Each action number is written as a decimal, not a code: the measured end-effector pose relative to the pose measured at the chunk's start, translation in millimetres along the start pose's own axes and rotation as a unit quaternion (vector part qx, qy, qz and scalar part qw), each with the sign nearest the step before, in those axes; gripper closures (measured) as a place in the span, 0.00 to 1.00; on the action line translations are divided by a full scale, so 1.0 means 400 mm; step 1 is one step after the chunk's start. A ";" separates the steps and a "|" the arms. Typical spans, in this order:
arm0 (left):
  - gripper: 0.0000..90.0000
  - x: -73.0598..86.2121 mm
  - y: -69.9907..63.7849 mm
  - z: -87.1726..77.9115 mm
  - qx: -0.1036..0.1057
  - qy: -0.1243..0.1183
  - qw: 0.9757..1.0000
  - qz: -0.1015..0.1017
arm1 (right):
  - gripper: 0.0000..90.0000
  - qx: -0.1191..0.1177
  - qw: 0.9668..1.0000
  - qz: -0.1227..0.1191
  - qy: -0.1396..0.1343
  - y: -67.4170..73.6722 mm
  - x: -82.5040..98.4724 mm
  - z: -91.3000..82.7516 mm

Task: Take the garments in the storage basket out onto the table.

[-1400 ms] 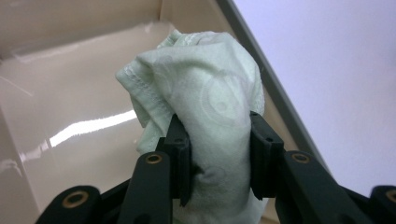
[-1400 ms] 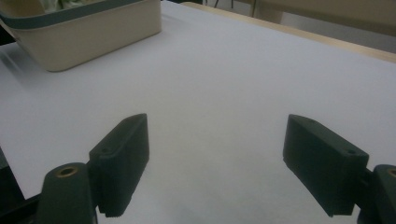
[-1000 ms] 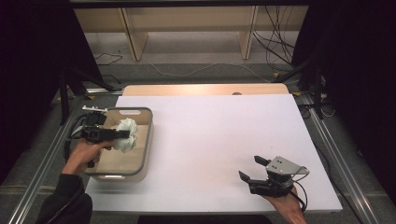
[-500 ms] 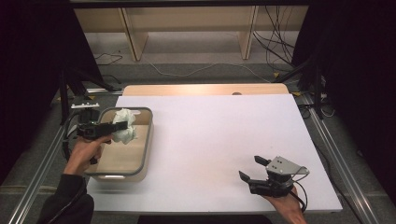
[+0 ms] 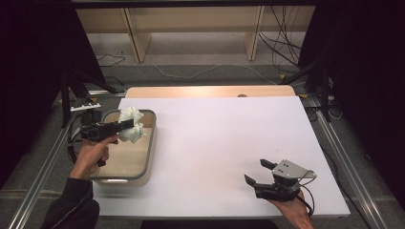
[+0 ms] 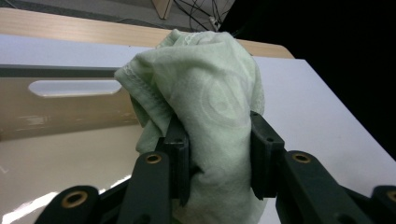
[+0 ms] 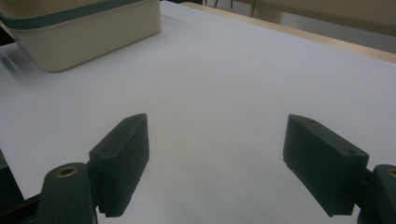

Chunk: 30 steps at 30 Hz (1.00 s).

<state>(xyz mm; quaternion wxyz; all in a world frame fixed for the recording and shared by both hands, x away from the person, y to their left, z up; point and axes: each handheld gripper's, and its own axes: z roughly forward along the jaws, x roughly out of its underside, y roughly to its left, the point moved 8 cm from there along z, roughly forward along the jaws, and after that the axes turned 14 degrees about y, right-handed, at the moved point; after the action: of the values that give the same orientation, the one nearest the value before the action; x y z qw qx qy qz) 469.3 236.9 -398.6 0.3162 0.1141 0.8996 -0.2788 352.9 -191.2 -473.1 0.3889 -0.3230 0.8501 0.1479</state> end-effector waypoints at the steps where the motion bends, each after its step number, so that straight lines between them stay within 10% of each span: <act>1: 0.73 -0.002 -0.005 -0.001 0.003 -0.003 1.000 0.001 | 0.26 0.000 1.000 0.000 0.000 0.000 0.000 0.000; 30: 0.73 -0.020 -0.156 0.051 0.090 -0.040 0.995 0.010 | 0.26 -0.002 1.000 -0.002 -0.001 0.000 0.000 0.003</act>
<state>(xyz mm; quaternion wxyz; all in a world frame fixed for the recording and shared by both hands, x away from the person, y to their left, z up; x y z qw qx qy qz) 462.0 174.0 -379.9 0.3428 0.1395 0.8565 -0.3598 353.7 -190.6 -474.1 0.3894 -0.3249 0.8489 0.1492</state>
